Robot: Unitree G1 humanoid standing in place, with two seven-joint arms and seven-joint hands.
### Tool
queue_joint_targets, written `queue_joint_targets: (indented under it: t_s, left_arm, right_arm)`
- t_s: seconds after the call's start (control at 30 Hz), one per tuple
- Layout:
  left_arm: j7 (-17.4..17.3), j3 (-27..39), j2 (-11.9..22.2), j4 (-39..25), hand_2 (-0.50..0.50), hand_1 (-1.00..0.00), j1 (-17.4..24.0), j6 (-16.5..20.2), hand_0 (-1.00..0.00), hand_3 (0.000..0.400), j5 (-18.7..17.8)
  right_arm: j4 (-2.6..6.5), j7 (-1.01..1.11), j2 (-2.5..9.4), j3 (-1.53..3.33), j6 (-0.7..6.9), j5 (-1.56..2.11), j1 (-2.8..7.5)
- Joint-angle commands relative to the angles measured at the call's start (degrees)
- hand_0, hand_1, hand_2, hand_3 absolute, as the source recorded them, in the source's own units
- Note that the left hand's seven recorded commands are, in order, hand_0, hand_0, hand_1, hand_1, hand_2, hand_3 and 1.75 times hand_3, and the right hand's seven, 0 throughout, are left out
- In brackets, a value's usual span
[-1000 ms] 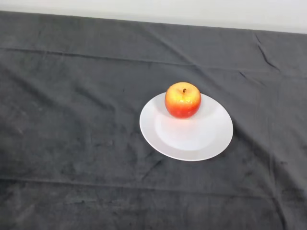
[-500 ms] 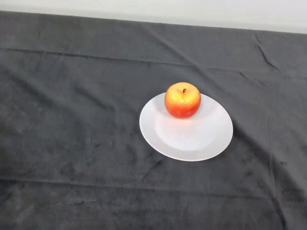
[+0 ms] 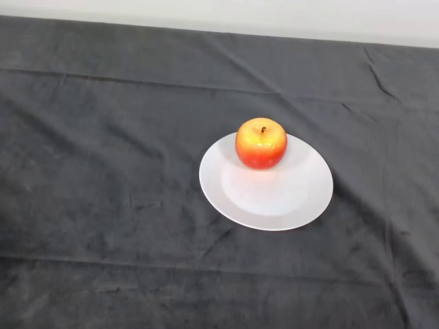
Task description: Move the apple to the plate
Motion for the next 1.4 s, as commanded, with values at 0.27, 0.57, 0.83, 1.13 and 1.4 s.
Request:
queue_joint_targets:
  t_s: [0.27,0.57,0.83,1.13,1.4]
  left_arm:
    - [-0.4,2.7,-1.9,0.5,0.00,0.00,-2.6,0.4,0.00,0.000,1.8]
    - [-0.7,3.6,-2.7,0.2,0.00,0.00,-2.9,0.8,0.00,0.000,3.1]
    - [-0.8,4.0,-3.6,0.0,0.00,0.00,-3.3,1.1,0.00,0.000,4.5]
    - [-1.8,5.1,-3.8,-0.5,0.00,0.00,-3.1,1.7,0.00,0.000,5.0]
    - [-2.6,6.1,-4.0,-0.2,0.00,0.00,-3.3,1.9,0.00,0.000,5.5]
  right_arm:
    - [6.62,-0.36,9.34,-0.36,4.11,-0.06,10.30]
    - [6.61,-0.36,9.34,-0.34,4.11,-0.05,10.30]
    - [6.61,-0.35,9.35,-0.33,4.12,-0.04,10.30]
    - [6.60,-0.35,9.35,-0.31,4.13,-0.02,10.30]
    - [6.60,-0.35,9.35,-0.30,4.13,0.00,10.29]
